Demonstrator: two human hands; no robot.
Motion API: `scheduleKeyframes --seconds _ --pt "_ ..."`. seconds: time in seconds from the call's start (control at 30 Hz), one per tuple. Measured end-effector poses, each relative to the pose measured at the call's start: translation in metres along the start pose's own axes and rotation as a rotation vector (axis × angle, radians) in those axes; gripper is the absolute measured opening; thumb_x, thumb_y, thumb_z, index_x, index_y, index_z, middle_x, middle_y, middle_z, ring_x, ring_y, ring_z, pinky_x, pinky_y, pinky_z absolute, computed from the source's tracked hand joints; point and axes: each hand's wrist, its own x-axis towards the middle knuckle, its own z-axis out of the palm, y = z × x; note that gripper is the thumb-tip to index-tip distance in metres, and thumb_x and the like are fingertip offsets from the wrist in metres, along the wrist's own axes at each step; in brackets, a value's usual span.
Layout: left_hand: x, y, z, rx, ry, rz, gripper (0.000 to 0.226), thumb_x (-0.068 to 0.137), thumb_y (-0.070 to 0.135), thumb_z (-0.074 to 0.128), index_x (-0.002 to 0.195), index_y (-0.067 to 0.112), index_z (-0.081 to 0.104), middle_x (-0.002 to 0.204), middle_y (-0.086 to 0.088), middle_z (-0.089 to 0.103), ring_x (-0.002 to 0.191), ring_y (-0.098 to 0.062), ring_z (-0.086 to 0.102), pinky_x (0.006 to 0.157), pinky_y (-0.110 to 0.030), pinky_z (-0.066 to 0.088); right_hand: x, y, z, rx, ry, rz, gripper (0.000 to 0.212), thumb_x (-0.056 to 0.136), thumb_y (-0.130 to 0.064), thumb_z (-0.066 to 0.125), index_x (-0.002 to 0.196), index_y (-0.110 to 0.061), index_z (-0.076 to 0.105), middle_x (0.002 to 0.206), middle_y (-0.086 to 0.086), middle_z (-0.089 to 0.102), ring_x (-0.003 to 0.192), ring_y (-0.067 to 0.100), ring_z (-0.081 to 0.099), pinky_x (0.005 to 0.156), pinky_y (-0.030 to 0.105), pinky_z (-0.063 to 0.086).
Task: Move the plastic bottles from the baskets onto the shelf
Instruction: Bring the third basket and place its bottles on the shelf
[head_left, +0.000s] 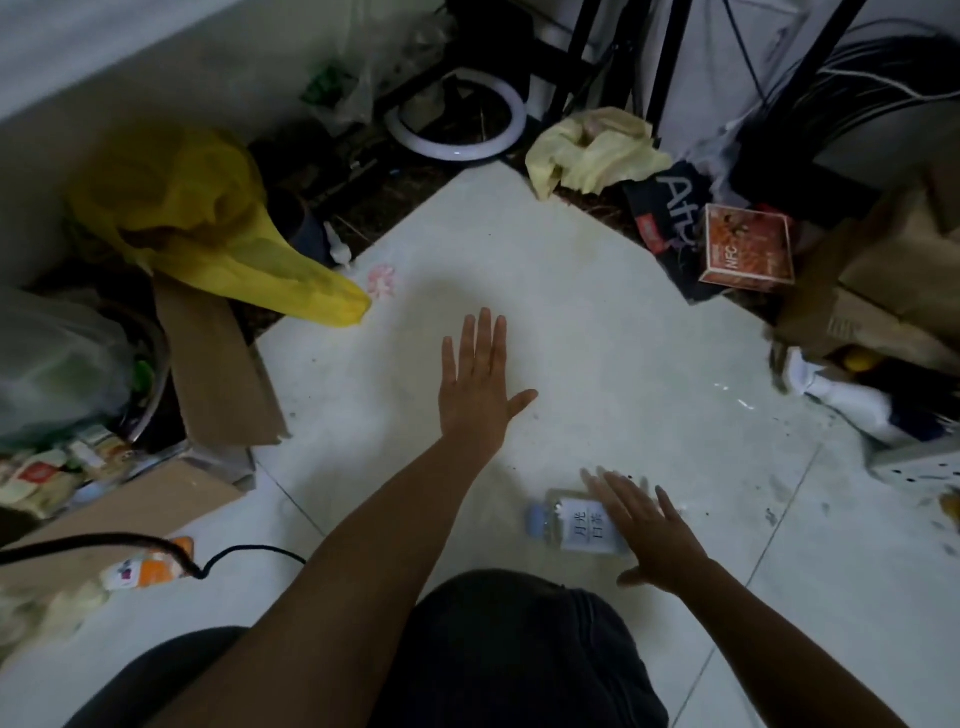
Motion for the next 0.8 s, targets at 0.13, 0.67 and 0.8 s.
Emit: scheduleKeyframes --seconds 0.13,0.67,0.8 --pt "-0.005 0.000 0.012 0.040 0.006 0.044 0.093 0.084 0.072 0.015 0.152 0.010 0.004 0.161 -0.012 0.011 0.148 -0.028 0.012 0.117 -0.046 0.005 0.006 -0.004 0.006 0.051 0.004 0.069 0.118 0.077 -0.035 0.074 0.149 -0.021 -0.019 0.160 0.003 0.001 0.147 0.022 0.008 0.114 0.054 0.016" --pt "0.006 0.011 0.004 0.024 0.050 0.041 0.097 0.082 0.076 0.028 0.152 0.009 0.015 0.159 -0.012 0.018 0.147 -0.028 0.018 0.117 -0.046 0.006 0.055 -0.036 -0.047 0.648 0.394 0.541 0.066 0.063 -0.027 0.079 0.107 -0.002 0.037 0.104 0.013 0.046 0.096 0.033 0.054 0.067 0.033 0.043" --pt "0.028 -0.003 -0.062 0.024 0.066 -0.003 0.093 0.087 0.066 0.041 0.153 0.010 0.008 0.161 -0.012 0.010 0.148 -0.027 0.014 0.117 -0.046 0.010 0.044 -0.043 -0.133 0.710 0.561 0.569 0.061 0.062 -0.018 0.079 0.103 -0.001 0.037 0.102 0.013 0.042 0.095 0.033 0.049 0.065 0.032 0.040"
